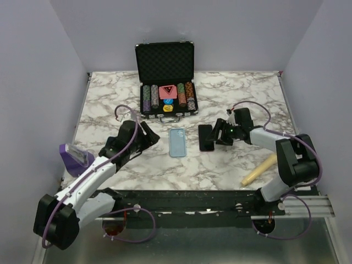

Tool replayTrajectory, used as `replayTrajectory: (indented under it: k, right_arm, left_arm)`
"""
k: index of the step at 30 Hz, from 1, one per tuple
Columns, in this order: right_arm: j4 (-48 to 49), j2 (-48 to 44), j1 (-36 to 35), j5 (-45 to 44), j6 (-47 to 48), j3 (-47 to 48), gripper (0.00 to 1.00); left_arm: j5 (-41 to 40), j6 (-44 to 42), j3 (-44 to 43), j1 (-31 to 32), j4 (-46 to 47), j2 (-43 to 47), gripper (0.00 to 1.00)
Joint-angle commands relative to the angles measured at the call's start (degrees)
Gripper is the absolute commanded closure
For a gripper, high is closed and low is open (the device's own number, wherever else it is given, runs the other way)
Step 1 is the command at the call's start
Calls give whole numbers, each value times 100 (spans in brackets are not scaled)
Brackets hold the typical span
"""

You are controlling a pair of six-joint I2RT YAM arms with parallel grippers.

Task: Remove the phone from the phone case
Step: Place the phone at the center of the board.

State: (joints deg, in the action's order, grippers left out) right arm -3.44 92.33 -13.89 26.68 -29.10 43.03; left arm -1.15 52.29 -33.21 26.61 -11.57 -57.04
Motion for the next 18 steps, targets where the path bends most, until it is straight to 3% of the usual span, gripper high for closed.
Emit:
replayTrajectory:
  k: [1, 5, 10, 14, 15, 18]
  right_arm:
    - [-745, -188, 35, -1084, 317, 30, 20]
    - [-1219, -681, 27, -1700, 423, 162, 12]
    - [-1501, -1392, -201, -1806, 362, 215, 7]
    - [-1668, -1771, -526, -1727, 256, 303, 6]
    - [-1721, -1841, -640, -1736, 212, 346, 6]
    - [-1800, -2052, -878, -1692, 124, 417, 7]
  left_arm:
    - [-772, 176, -369, -121, -1592, 333, 22]
    - [-1027, 430, -791, -454, -2365, 290, 14]
    - [-1221, 695, -1722, -1104, -3666, -465, 8]
    - [-993, 887, -1952, -1719, -3721, -853, 5]
    - [-914, 1114, -1944, -1860, -3668, -888, 1]
    - [-835, 1808, -2127, -2106, -3806, -1212, 1]
